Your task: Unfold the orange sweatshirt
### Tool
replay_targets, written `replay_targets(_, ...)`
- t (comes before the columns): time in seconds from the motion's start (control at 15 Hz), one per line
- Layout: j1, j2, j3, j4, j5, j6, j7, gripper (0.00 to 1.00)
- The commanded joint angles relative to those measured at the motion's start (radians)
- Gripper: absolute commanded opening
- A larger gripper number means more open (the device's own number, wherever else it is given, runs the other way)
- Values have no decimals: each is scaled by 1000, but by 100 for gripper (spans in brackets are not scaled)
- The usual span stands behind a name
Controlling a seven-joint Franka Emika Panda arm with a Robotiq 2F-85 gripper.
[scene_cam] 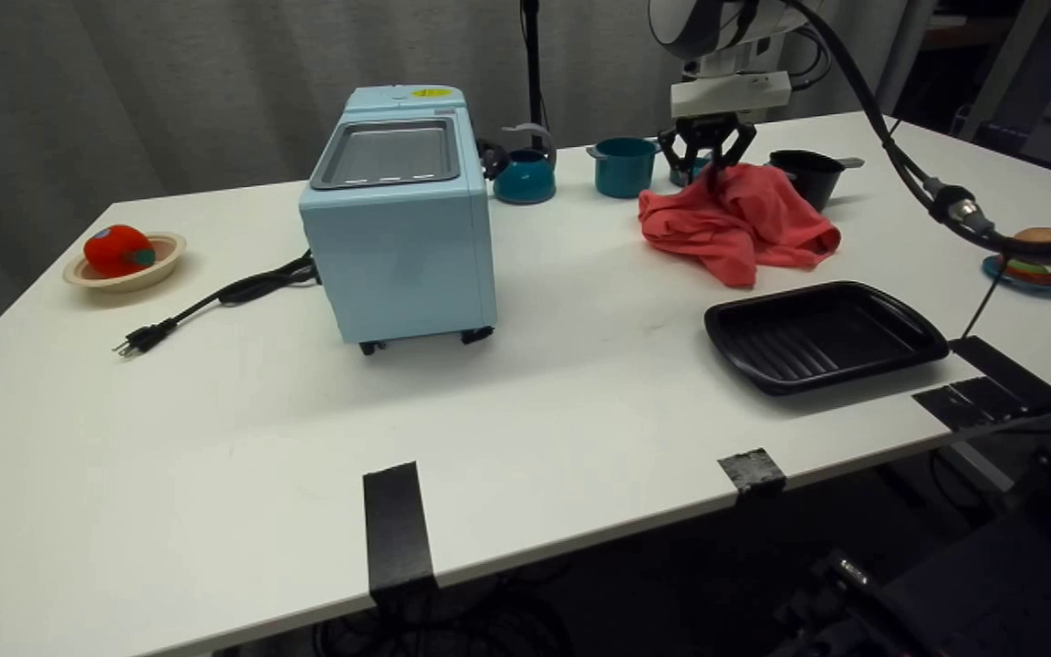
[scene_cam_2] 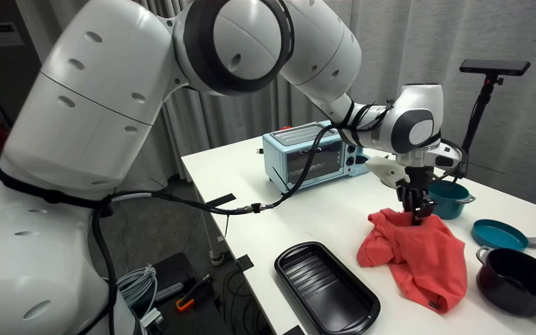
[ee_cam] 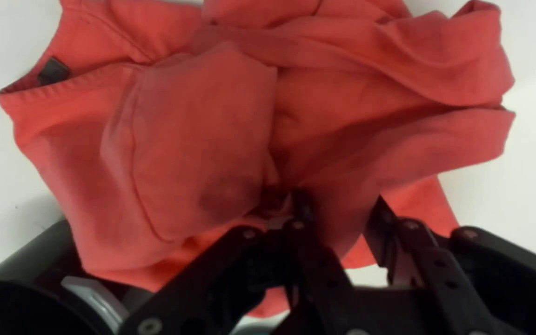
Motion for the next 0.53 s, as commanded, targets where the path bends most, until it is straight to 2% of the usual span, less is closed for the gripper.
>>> replay_targets(0.0,3,-30,-14,13,11,-11,-31,2)
replay_targets(0.07,13,-56,-26,-14,-8,4,-25,0)
replay_targets(0.47,23,-198,-80,-103,-74,78,2,1)
